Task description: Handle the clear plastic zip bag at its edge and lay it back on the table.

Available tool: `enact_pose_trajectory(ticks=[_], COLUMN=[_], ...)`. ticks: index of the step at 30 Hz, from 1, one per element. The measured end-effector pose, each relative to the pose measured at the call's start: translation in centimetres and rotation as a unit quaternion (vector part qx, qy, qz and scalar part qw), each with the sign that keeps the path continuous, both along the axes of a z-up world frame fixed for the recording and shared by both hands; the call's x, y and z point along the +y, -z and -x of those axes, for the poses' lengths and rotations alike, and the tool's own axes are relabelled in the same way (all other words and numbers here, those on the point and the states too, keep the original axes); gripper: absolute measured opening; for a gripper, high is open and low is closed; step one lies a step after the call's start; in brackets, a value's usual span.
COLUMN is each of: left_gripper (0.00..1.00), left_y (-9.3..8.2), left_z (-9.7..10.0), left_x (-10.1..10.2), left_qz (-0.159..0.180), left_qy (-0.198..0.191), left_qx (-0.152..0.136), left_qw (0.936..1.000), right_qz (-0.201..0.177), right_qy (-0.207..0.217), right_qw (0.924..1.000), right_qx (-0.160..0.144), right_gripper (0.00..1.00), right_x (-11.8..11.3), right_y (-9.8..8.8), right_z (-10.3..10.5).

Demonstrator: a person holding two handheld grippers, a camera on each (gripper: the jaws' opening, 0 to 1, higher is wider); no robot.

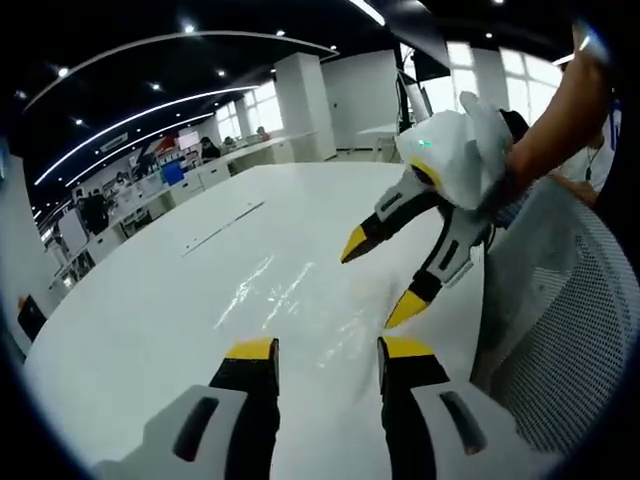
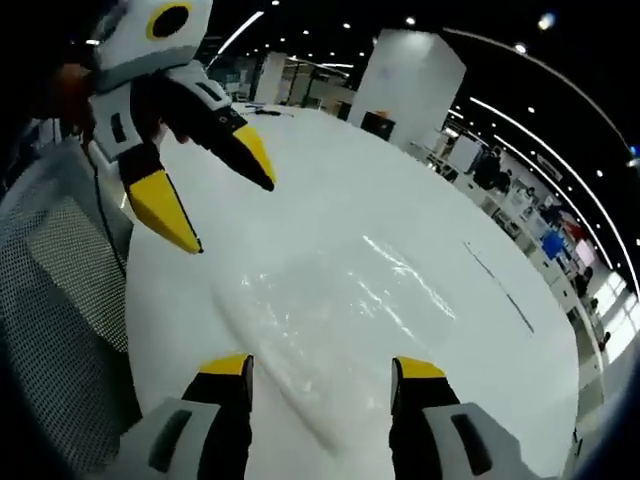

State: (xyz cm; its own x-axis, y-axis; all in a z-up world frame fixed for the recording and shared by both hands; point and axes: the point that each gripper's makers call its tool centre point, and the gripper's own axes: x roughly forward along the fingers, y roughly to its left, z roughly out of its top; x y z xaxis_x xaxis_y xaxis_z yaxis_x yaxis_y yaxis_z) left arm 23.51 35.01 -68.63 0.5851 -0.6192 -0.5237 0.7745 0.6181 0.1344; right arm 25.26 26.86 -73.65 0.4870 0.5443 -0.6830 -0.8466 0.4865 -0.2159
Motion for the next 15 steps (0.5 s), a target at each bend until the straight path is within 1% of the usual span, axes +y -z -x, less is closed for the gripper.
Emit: enact_pose_trajectory(ticks=[1, 2, 3, 4, 6, 10, 11, 14, 15], left_gripper=[0.39, 0.39, 0.39, 0.40, 0.41, 0.44, 0.45, 0.49, 0.51], left_y=[0.1, 0.2, 0.2, 0.4, 0.6, 1.0, 1.0, 1.1, 1.1], left_z=[0.1, 0.1, 0.1, 0.1, 0.1, 0.0, 0.0, -0.1, -0.1], left_x=[0.1, 0.1, 0.2, 0.4, 0.6, 1.0, 1.0, 1.0, 1.0], left_qz=[-0.001, 0.000, 0.002, 0.005, 0.011, 0.013, 0.018, 0.036, 0.042], left_qy=[-0.001, -0.002, -0.005, -0.007, -0.012, -0.021, -0.025, -0.033, -0.036], left_qx=[0.001, 0.001, 0.003, 0.006, 0.011, 0.015, 0.015, 0.020, 0.021], left_qw=[1.0000, 1.0000, 1.0000, 0.9999, 0.9998, 0.9996, 0.9994, 0.9986, 0.9983], right_qz=[-0.010, -0.014, -0.030, -0.033, -0.044, -0.063, -0.074, -0.093, -0.103], right_qy=[0.012, 0.014, 0.022, 0.025, 0.034, 0.060, 0.070, 0.092, 0.101], right_qw=[0.9999, 0.9997, 0.9991, 0.9990, 0.9983, 0.9960, 0.9946, 0.9912, 0.9893], right_qx=[0.007, 0.014, 0.020, 0.017, 0.014, 0.020, 0.020, 0.019, 0.018], right_gripper=[0.59, 0.63, 0.66, 0.68, 0.70, 0.75, 0.77, 0.84, 0.88], right_x=[-0.2, -0.4, -0.6, -0.9, -1.6, -3.0, -3.4, -4.6, -5.0], right_y=[-0.2, -0.3, -0.3, -0.2, -0.9, -1.2, -1.5, -1.6, -1.5], right_z=[0.0, 0.2, 0.1, -0.1, -0.1, -0.1, -0.1, -0.3, -0.3])
